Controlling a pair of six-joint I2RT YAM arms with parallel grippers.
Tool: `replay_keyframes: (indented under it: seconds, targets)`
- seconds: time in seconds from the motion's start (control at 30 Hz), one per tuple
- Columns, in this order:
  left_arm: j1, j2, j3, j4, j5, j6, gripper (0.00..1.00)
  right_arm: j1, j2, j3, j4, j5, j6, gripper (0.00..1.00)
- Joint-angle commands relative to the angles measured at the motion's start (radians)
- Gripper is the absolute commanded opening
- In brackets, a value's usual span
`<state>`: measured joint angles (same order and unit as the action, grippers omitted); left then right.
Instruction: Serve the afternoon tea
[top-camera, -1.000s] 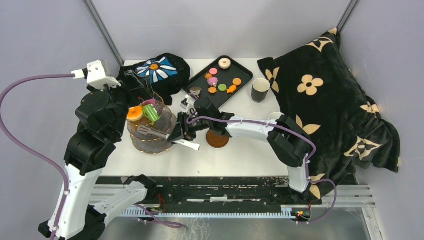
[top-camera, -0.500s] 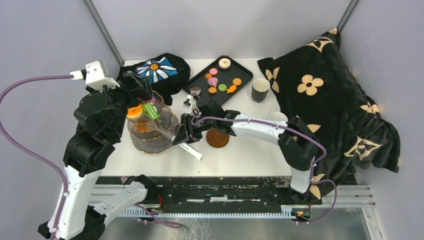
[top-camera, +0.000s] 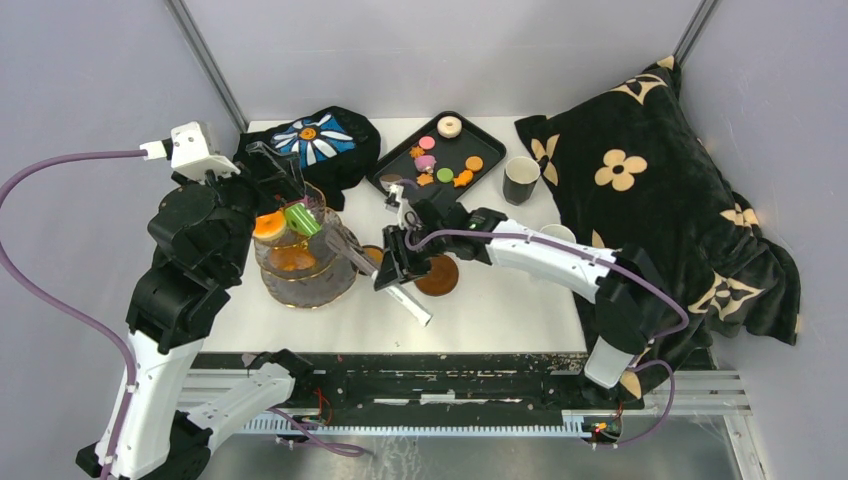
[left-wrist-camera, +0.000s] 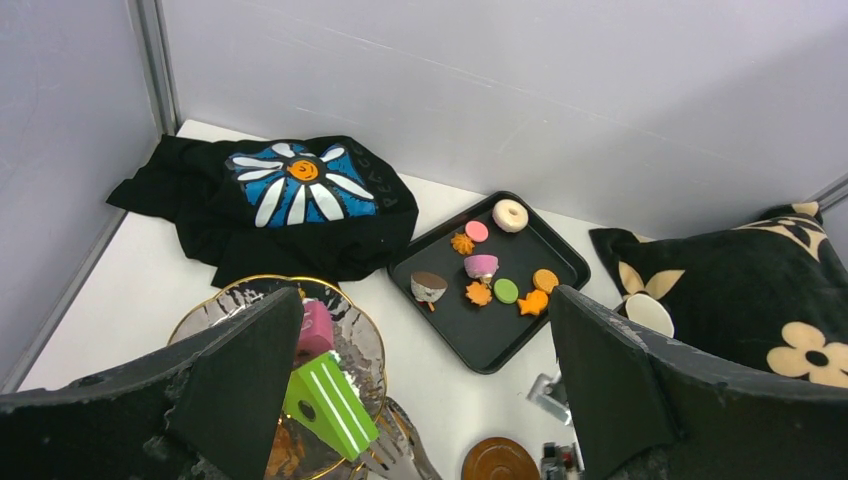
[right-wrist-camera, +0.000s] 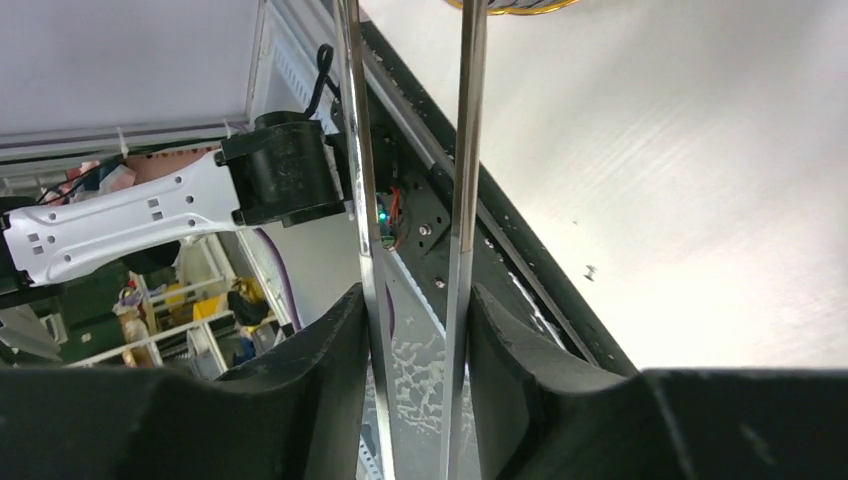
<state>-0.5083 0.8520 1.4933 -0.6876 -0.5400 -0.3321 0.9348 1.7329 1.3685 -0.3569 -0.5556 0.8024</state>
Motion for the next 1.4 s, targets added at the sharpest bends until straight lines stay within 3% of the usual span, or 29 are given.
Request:
replay_keyframes:
  seconds: [0.0,0.17,0.33,0.57,0.73,1.03,1.37]
  targets:
    - [-0.003,0.005,0.034,0.021,0.018,-0.015,0.99,-0.054,-0.123,0.004,-0.065,0.058,-0.075,0.39]
    - [-0.004,0.015,0.033,0.029,0.029,-0.018,0.99,-0.151,-0.219,-0.052,-0.139,0.086,-0.121,0.24]
    - [-0.004,0.029,0.028,0.039,0.043,-0.021,0.99,-0.293,-0.269,-0.050,-0.285,0.172,-0.242,0.19]
    - [-0.003,0.079,0.021,0.035,0.077,-0.010,0.99,-0.350,-0.145,0.134,-0.508,0.408,-0.435,0.28]
    - [-0.003,0.173,0.050,-0.022,0.168,0.001,0.99,-0.350,0.001,0.302,-0.567,0.474,-0.502,0.32]
    - [-0.003,0.267,0.089,-0.066,0.286,0.034,0.99,-0.350,0.223,0.533,-0.567,0.399,-0.513,0.38]
    - [-0.003,0.277,0.089,-0.066,0.272,0.044,0.99,-0.349,0.378,0.690,-0.536,0.287,-0.474,0.41]
